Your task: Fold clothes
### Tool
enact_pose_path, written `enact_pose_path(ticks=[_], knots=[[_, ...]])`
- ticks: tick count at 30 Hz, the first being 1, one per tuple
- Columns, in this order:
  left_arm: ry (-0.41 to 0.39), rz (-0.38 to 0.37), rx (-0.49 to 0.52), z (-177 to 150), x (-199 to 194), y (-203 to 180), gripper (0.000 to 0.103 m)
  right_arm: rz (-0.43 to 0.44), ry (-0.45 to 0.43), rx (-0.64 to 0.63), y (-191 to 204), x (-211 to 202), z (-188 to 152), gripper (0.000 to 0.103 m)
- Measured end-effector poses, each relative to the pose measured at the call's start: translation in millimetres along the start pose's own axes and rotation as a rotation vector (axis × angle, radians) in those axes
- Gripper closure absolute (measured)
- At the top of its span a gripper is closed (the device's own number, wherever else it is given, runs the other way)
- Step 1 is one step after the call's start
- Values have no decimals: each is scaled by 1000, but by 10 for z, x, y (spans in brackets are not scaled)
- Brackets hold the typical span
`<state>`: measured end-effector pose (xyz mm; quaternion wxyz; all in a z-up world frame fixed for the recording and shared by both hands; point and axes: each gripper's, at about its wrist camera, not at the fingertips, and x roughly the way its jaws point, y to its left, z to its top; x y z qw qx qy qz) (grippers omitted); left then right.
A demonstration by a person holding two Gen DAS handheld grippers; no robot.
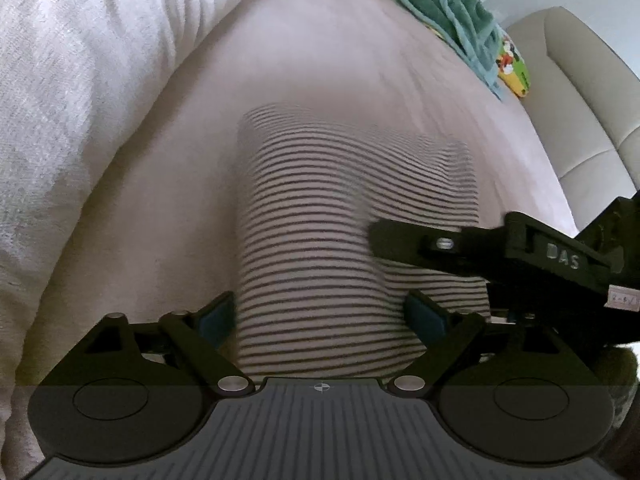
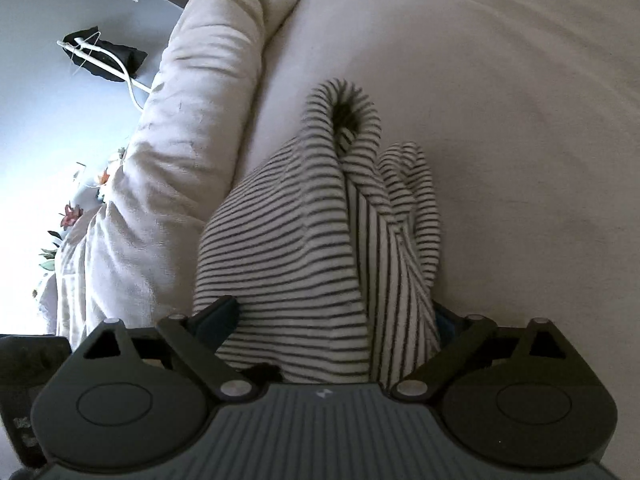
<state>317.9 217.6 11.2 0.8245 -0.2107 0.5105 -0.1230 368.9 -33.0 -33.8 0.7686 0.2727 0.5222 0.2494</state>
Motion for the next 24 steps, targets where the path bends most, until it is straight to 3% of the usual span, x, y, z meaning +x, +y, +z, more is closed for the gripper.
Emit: enact_pose_path(ticks=[6, 11, 14, 16, 24], knots=[[-87, -25, 69, 50, -199, -134, 15, 115, -51, 3, 50, -188, 115, 7], [-34, 20, 55, -133, -225, 2, 11, 19, -94, -21, -88, -427, 98, 7], [-17, 10, 25, -246, -280, 134, 10, -139, -132, -138, -144, -596, -66, 7], [-21, -5, 1, -290, -314, 198, 10, -298, -136, -295, -135, -566, -192, 1], [-94, -63, -128, -150, -321, 286, 12, -422, -188, -660, 103, -564, -261, 1]])
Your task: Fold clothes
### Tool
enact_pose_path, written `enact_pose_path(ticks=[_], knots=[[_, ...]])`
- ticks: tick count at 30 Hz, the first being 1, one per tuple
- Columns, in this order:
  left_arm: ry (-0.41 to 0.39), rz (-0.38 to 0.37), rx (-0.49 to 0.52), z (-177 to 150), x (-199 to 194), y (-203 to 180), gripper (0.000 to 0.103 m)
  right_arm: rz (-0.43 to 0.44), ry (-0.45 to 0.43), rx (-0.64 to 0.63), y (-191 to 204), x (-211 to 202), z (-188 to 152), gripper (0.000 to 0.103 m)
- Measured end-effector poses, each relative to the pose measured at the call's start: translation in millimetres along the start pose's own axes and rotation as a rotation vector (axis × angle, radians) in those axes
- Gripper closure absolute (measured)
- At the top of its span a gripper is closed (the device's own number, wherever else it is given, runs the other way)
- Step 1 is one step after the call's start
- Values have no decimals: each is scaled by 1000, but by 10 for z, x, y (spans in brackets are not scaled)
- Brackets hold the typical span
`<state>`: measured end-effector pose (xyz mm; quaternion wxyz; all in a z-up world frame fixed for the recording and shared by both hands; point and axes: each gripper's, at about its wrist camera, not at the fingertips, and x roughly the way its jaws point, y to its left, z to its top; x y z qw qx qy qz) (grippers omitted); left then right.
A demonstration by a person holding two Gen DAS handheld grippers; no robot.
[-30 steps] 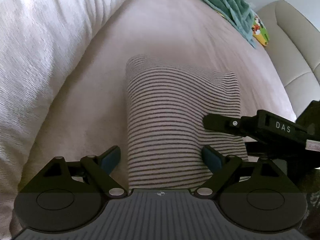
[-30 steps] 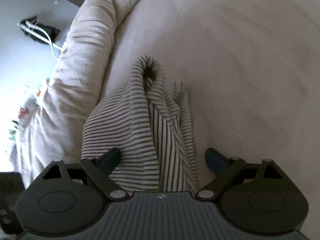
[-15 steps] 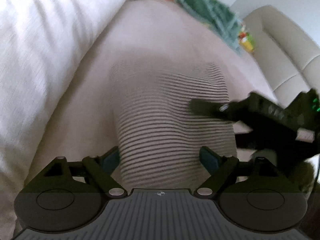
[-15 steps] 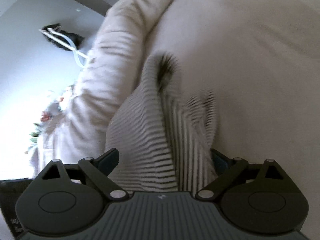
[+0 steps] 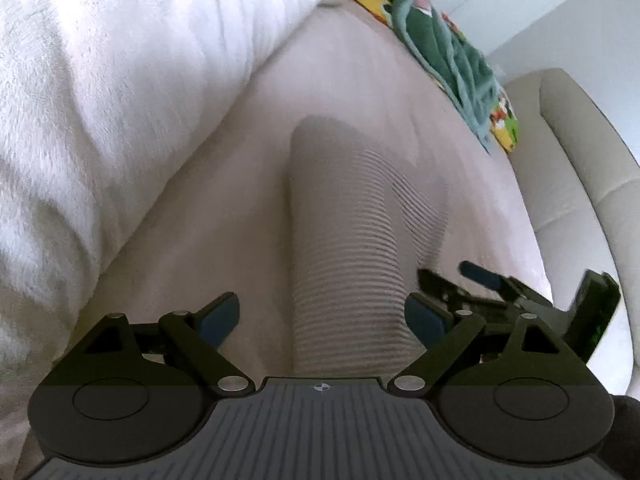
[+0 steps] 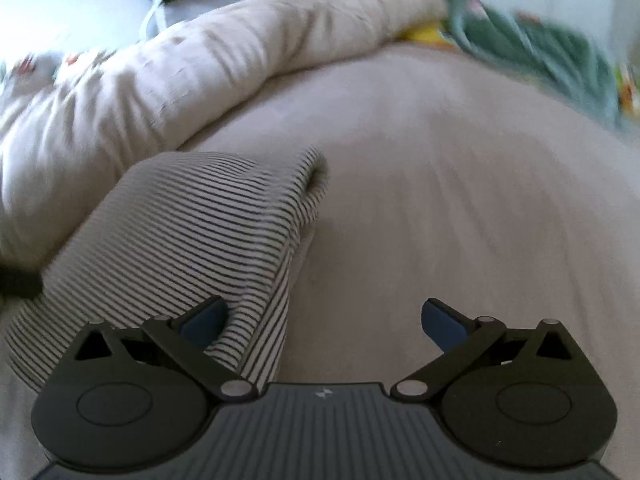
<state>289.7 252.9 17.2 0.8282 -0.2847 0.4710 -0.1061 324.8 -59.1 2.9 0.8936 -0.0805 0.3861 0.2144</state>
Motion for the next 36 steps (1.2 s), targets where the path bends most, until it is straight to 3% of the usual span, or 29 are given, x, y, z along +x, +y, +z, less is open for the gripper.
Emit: enact_pose_path(ticks=[3, 4, 5, 6, 9, 11, 14, 16, 21, 25, 28, 30, 33, 36], knots=[[29, 43, 29, -25, 107, -65, 18, -44, -9, -37, -15, -63, 16, 2], [38, 49, 38, -34, 134, -86, 26, -25, -7, -3, -17, -97, 76, 7], [40, 42, 50, -43, 132, -101, 34, -5, -5, 30, -19, -131, 135, 22], [39, 38, 64, -49, 124, -123, 39, 13, -4, 62, -18, -164, 196, 30], [39, 33, 88, -57, 166, -222, 50, -22, -98, 32, 139, -168, 437, 31], [37, 48, 99, -54, 198, -301, 50, -62, -157, 11, 224, -109, 596, 31], [25, 56, 115, -135, 110, -346, 50, -112, -49, -4, 249, 267, 709, 30], [14, 49, 119, -171, 34, -375, 51, -130, -26, -4, 219, 360, 649, 29], [-17, 77, 130, -372, -132, -402, 44, -48, -94, 112, 75, -224, 420, 19], [-4, 58, 139, -605, -153, -400, 35, 5, -102, 39, 146, -638, -55, 9], [32, 97, 164, -741, -64, -439, 33, -79, -12, -99, 298, -462, -344, 6], [43, 147, 196, -818, -10, -477, 33, -109, 4, -83, 297, -357, -391, 2], [40, 176, 212, -835, 63, -522, 29, -70, -49, -29, 291, -507, -360, 2], [17, 213, 215, -717, 112, -560, 32, -36, -64, -118, 390, -672, -430, 1]])
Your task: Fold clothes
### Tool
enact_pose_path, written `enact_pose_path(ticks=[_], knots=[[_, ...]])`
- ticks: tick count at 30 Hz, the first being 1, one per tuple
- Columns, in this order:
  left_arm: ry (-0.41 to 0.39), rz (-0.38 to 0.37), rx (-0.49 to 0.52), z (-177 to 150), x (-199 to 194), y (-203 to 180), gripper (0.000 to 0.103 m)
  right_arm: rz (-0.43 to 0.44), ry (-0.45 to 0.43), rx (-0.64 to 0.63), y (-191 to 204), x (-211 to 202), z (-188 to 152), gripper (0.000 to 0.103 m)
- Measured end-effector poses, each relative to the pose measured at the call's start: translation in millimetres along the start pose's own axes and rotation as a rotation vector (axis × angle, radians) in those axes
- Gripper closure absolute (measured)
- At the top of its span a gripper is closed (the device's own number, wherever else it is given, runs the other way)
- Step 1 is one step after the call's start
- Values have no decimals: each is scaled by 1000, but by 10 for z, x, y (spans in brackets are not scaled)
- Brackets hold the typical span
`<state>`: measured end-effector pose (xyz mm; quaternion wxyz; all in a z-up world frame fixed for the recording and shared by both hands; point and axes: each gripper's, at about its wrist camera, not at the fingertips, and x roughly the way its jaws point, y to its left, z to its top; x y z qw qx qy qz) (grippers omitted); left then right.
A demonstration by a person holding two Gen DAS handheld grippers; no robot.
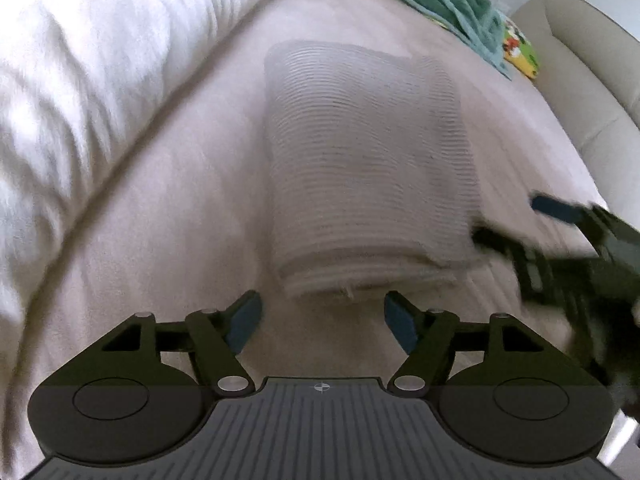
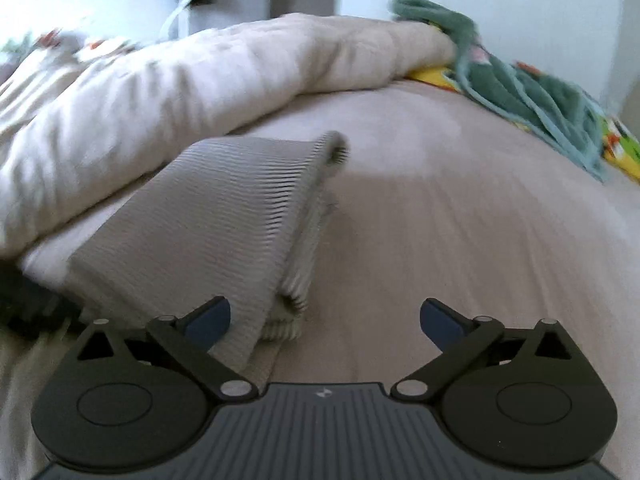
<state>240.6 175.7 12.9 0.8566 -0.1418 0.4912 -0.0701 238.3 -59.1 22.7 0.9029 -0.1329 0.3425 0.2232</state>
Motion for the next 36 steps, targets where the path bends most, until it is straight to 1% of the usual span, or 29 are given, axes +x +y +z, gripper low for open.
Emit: enact_pose_path(ticks=[3, 4, 5, 6, 8, 10, 12, 14, 16, 18, 20, 22, 25, 26, 27, 29, 31, 34, 35, 36], knots=[[-43, 44, 20, 237, -37, 41, 31, 19, 61, -101, 135, 52, -79, 0], [-67, 47, 13, 300, -83, 68, 31, 21, 82, -129, 187, 86, -97, 0], [-86, 50, 8, 356, -122, 91, 30, 16, 74, -151, 244, 88, -108, 0], [-92, 53, 9, 387, -139, 99, 29, -6, 58, -172, 297, 87, -103, 0], [-86, 65, 19, 380, -155, 94, 28, -116, 20, -205, 368, 127, -79, 0], [-55, 78, 39, 279, -123, 36, 27, -195, 17, -185, 343, 198, -52, 0], [-38, 60, 58, 145, -124, -44, 22, -175, 55, -112, 262, 231, -23, 0], [-44, 39, 78, -38, -154, -152, 8, -84, 80, -35, 200, 189, -55, 0], [-66, 38, 105, -229, -190, -307, 7, -43, 84, 10, 204, 88, -167, 0], [-92, 74, 118, -438, -184, -430, 4, -51, 74, 37, 209, -14, -309, 0], [-98, 120, 137, -596, -130, -547, 0, -72, 56, 59, 159, -108, -447, 0], [-113, 164, 158, -754, -81, -655, 0, -87, 27, 67, 117, -208, -587, 0], [-256, 199, 208, -981, -57, -691, 0, -103, -53, 113, 42, -364, -720, 0], [-299, 204, 195, -1035, -46, -688, 0, -111, -70, 136, 17, -377, -744, 0], [-325, 210, 192, -1065, -46, -692, 0, -111, -61, 146, 14, -354, -767, 0], [-352, 204, 196, -1089, -102, -660, 0, -111, -31, 155, 39, -312, -857, 0], [-380, 201, 202, -1111, -155, -638, 0, -127, -47, 149, 88, -327, -905, 0], [-425, 228, 248, -1127, -177, -744, 0, -156, -68, 89, 125, -289, -874, 0], [-413, 273, 292, -1139, -111, -812, 0, -163, -72, 66, 131, -261, -862, 0], [-366, 308, 310, -1126, -1, -857, 0, -150, -60, 58, 121, -218, -873, 0]])
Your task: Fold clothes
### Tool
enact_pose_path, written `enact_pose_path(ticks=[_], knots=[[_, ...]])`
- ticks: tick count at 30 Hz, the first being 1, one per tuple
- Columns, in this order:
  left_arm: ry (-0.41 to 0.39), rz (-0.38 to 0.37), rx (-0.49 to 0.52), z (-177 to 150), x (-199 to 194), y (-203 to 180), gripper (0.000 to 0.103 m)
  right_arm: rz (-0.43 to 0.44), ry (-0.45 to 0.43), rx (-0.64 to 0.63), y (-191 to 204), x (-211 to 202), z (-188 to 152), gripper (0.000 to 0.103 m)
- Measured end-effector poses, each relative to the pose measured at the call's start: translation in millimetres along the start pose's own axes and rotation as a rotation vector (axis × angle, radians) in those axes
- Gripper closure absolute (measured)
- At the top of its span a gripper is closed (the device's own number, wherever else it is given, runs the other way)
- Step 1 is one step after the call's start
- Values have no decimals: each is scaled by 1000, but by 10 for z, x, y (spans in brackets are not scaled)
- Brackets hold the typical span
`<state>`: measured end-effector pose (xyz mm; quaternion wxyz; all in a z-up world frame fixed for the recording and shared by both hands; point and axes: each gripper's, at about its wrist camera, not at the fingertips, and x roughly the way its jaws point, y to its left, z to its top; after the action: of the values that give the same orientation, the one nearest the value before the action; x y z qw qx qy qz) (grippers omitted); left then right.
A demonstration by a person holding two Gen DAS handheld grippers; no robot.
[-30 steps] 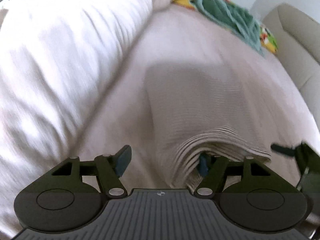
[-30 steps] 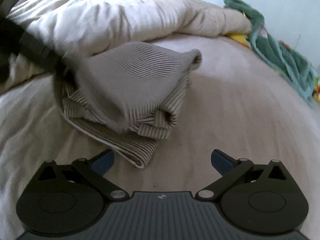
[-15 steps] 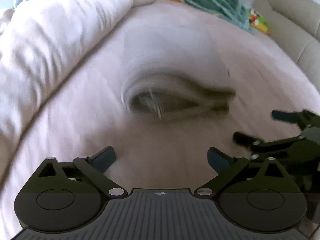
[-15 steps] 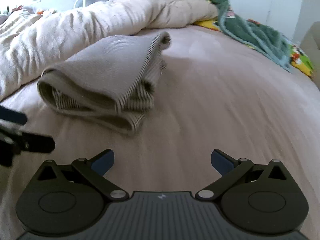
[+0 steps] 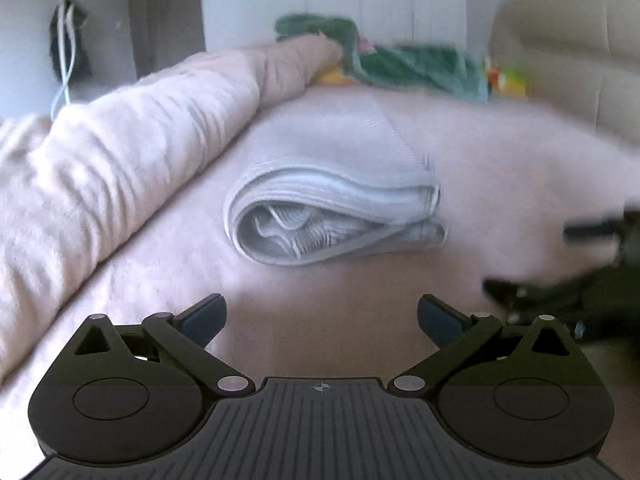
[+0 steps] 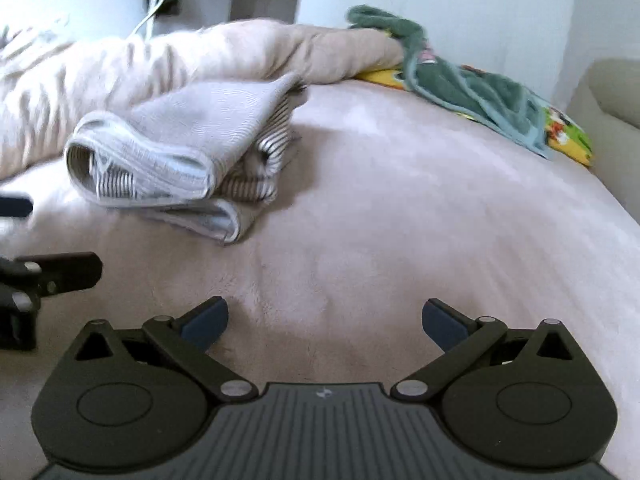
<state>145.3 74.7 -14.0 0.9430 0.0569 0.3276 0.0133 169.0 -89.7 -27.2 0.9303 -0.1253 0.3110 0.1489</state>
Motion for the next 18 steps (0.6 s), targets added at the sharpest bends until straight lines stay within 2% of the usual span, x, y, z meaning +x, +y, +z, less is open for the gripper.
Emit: enact_pose_path(ticks=[1, 5, 8, 11, 18], knots=[[52, 2, 7, 0, 98, -17, 0, 33, 15, 46, -82, 34, -1, 0], [55, -49, -68, -3, 61, 131, 0, 158, 49, 214, -366, 108, -17, 0], [50, -30, -46, 14, 87, 84, 0, 162, 46, 219, -378, 114, -12, 0], [47, -12, -25, 14, 77, 38, 0, 121, 51, 164, -276, 115, 4, 0], [52, -25, -38, -12, 43, 64, 0, 140, 51, 193, -326, 87, -28, 0]])
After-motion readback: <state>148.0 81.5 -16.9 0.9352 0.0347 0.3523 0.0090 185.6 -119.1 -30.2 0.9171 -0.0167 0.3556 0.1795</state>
